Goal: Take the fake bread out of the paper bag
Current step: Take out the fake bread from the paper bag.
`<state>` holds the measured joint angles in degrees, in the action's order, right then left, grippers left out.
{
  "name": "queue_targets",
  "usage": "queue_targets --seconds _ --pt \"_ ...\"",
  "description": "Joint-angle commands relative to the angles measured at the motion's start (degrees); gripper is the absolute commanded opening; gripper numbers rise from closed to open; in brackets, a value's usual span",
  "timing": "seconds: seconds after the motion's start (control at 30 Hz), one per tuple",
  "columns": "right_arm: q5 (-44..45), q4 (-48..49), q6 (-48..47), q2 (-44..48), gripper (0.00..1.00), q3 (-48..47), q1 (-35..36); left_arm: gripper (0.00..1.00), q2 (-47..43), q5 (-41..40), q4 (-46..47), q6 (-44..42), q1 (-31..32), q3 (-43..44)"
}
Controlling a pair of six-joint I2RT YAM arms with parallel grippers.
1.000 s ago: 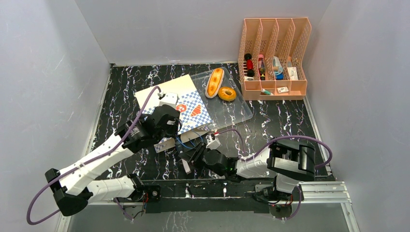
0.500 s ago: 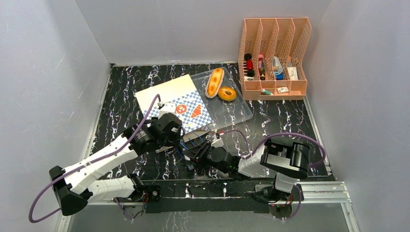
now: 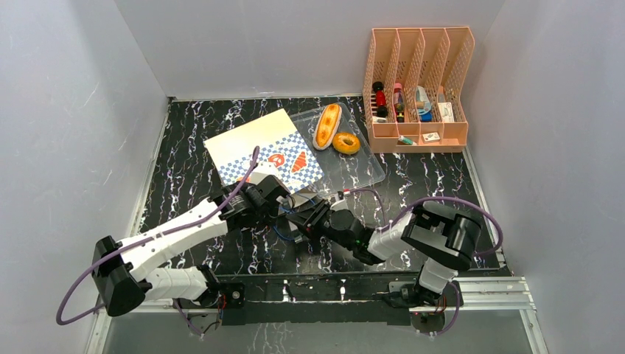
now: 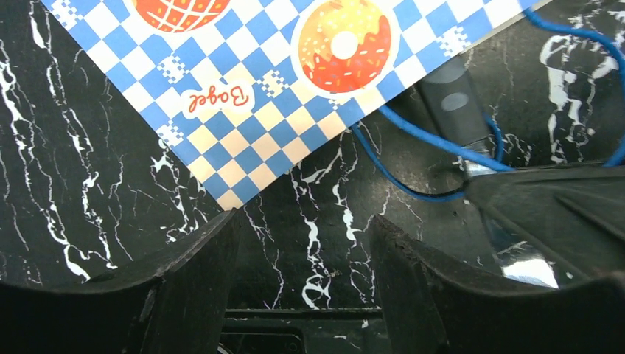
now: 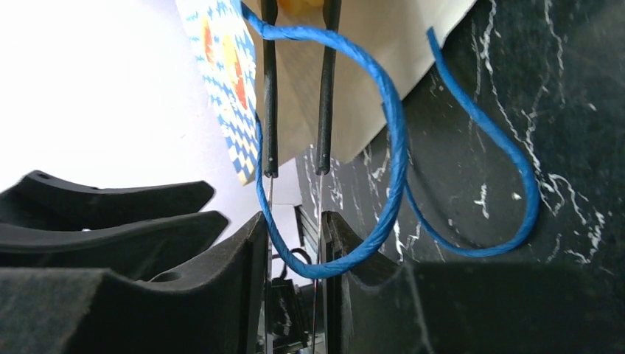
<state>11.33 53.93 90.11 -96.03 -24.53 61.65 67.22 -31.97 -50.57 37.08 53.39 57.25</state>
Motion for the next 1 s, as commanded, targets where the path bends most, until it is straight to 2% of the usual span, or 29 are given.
queue_targets --seconds 0.0,0.3,0.63,0.97 --pt "-3.18 1.15 -1.17 5.02 0.27 -0.80 -3.09 0.64 1.45 -4.94 -0.70 0.63 0.34 -0.18" --pt "-7.62 -3.53 -2.84 7.57 0.27 -3.08 -6.50 0.65 3.87 -13.22 -0.29 0.57 1.41 1.11" --pt "-9.54 -5.68 -3.29 8.84 0.27 -5.88 -7.15 0.66 12.60 -19.83 2.65 -2.31 2.58 3.05" --pt "-10.20 -8.62 -4.32 11.75 0.26 -6.77 -7.16 0.67 11.41 -29.26 7.44 -3.41 3.14 2.07"
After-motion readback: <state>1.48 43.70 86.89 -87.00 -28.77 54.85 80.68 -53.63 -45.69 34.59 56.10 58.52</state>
